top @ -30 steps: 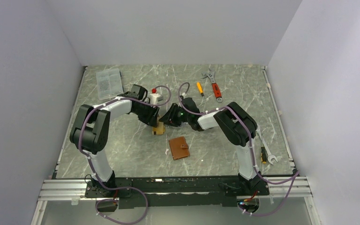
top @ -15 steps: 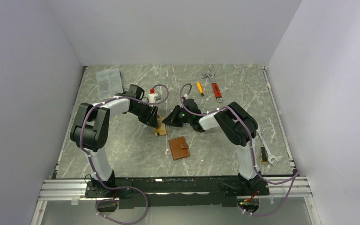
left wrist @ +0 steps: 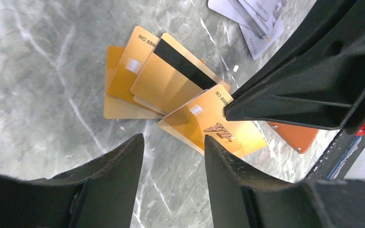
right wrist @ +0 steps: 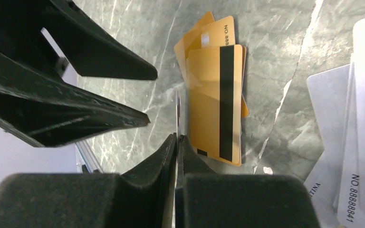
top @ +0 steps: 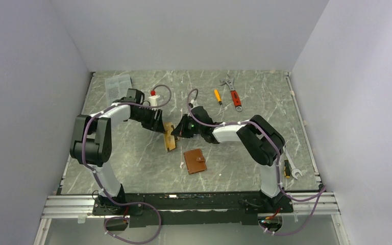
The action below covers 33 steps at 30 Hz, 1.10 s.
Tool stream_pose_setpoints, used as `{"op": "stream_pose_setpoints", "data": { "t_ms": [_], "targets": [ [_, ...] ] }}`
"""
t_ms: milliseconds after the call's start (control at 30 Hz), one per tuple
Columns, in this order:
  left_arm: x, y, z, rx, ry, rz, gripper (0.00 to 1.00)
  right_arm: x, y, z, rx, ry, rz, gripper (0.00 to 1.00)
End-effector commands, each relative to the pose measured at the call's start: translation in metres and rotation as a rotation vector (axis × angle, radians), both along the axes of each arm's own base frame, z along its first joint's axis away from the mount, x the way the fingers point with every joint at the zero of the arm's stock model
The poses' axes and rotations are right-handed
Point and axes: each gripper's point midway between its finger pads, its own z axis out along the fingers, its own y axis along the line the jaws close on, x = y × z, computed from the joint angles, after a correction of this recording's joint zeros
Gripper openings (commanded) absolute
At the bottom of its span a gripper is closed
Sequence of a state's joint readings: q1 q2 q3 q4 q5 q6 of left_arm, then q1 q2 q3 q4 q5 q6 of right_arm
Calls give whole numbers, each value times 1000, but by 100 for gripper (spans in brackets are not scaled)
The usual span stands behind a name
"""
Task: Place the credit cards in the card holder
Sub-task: Pick up the credit card from the center of the board.
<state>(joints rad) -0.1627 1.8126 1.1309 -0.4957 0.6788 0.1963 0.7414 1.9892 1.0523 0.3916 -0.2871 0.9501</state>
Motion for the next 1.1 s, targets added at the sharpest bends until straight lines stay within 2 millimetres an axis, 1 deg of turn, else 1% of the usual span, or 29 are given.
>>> {"op": "stream_pose_setpoints", "data": {
  "t_ms": [0, 133, 200, 333, 433, 567, 633, 767, 933, 1000, 1067],
  "targets": [
    [-3, -4, 27, -98, -22, 6, 58, 11, 5, 33, 22, -102, -2, 0],
    [-16, -11, 25, -170, 30, 8, 64, 11, 9, 48, 66, -131, 16, 0],
    [-19, -12, 24, -194, 50, 15, 67, 11, 10, 57, 89, -145, 17, 0],
    [-21, -9, 25, -251, 81, 45, 71, 14, 9, 80, 154, -181, 15, 0],
    [-20, -7, 29, -298, 96, 64, 73, 16, 11, 94, 193, -193, 20, 0],
    [-19, -8, 39, -359, 82, 69, 73, 15, 11, 100, 255, -172, 15, 0],
    [-22, -12, 46, -403, 101, 66, 73, 16, 10, 102, 287, -159, 6, 0],
    [-25, -21, 62, -508, 117, 35, 67, 15, 11, 103, 328, -145, 5, 0],
    [-28, -25, 71, -568, 124, 5, 62, 15, 11, 106, 361, -143, 0, 0],
    [-29, -26, 74, -586, 129, -4, 58, 16, 11, 105, 359, -143, -1, 0],
    [-30, -25, 77, -600, 127, -11, 51, 16, 11, 102, 356, -140, -4, 0]
  ]
}}
